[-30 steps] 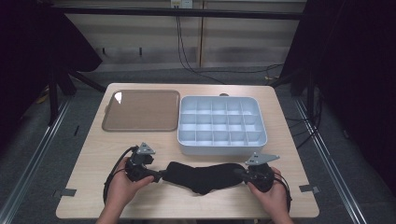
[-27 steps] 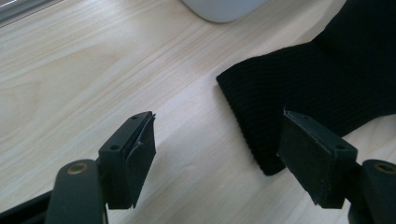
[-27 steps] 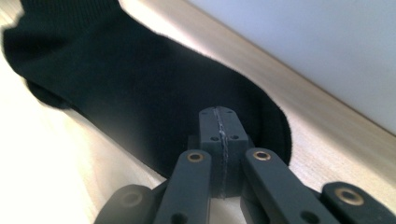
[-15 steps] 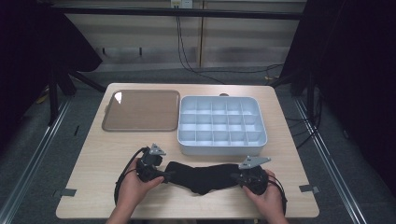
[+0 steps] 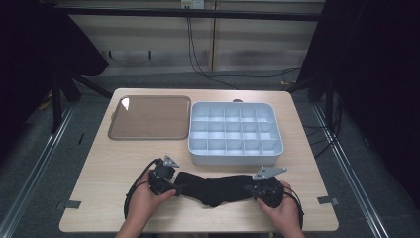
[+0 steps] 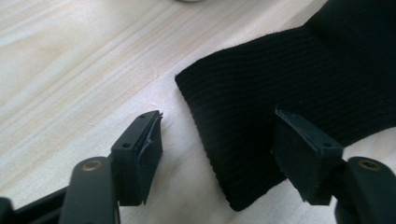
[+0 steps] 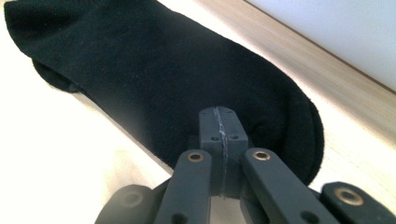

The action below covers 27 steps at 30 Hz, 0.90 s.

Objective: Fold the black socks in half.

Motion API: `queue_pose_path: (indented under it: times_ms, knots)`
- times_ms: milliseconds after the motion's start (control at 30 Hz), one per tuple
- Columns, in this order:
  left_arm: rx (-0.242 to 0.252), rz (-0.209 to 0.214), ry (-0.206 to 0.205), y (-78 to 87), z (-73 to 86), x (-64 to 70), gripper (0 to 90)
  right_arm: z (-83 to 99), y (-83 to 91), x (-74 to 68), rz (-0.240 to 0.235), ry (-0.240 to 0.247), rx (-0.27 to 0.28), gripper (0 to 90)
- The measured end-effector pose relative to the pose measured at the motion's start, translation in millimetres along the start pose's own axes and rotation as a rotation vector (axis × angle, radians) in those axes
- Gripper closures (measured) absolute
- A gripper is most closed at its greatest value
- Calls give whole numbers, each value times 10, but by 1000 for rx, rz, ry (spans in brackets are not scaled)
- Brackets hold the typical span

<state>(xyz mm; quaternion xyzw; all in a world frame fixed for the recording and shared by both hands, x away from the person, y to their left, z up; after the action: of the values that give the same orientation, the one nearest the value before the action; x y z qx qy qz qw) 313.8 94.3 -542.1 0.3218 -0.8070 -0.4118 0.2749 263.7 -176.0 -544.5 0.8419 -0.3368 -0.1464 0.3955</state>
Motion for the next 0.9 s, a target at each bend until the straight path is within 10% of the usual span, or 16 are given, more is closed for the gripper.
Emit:
queue_pose_path:
  times_ms: [567, 900]
  knots:
    - [-94, 9, -1, 41, 5, 102, 616, -12, -6, -61, -5, 17, -7, 900]
    - [-172, 52, 78, 81, 44, 124, 769, -50, -33, -124, -12, 38, -6, 900]
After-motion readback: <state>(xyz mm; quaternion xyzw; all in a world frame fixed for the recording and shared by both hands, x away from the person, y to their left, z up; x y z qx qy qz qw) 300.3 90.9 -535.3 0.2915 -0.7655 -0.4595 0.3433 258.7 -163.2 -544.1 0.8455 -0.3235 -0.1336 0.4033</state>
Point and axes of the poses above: each handheld gripper's, and its own axes: y roughly backward along the jaws, z roughly out of its underside, x roughly to its right, the point moved 7 cm from there along -y, roughly forward along the jaws, and after that the axes turned 8 degrees about y, right-handed, at the moved point
